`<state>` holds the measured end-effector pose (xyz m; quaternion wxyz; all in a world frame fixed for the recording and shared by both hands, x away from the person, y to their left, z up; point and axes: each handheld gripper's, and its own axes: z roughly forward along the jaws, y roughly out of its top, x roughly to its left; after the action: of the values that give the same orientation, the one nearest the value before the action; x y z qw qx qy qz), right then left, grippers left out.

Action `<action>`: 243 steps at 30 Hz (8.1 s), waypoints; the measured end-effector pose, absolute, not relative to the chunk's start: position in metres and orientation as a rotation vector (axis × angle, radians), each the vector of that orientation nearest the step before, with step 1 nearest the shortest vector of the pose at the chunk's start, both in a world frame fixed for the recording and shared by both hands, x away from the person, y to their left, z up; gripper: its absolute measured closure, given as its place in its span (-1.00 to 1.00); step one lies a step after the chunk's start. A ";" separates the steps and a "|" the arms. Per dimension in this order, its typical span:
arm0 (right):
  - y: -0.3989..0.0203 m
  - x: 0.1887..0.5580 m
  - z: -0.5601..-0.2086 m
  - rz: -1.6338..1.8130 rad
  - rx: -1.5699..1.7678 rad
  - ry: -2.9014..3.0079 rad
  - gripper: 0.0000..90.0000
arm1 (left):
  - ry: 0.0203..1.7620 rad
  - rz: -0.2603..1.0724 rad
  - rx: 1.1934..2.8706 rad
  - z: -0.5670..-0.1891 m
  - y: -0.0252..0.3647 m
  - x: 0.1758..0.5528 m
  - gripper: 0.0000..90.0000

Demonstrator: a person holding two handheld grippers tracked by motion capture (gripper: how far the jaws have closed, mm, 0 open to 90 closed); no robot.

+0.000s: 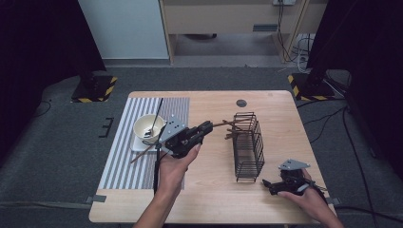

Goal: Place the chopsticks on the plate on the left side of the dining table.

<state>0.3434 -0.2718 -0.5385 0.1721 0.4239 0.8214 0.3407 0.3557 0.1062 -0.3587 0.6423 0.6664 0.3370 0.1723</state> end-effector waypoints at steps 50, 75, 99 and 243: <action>-0.272 0.343 -0.538 0.967 1.203 2.333 -1.00 | 0.950 0.473 1.324 -0.406 0.148 0.382 0.85; -0.272 0.343 -0.539 0.968 1.196 2.334 -1.00 | 1.021 0.499 1.322 -0.433 0.176 0.377 0.85; -0.273 0.344 -0.539 0.968 1.193 2.336 -1.00 | 1.086 0.507 1.340 -0.455 0.198 0.369 0.85; -0.272 0.343 -0.538 0.967 1.199 2.336 -1.00 | 1.228 0.533 1.755 -0.517 0.303 0.322 0.84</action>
<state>0.3428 -0.2725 -0.5384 0.1710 0.4221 0.8225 0.3407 0.3221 0.3033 -0.5165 0.4502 0.7099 0.4969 0.2155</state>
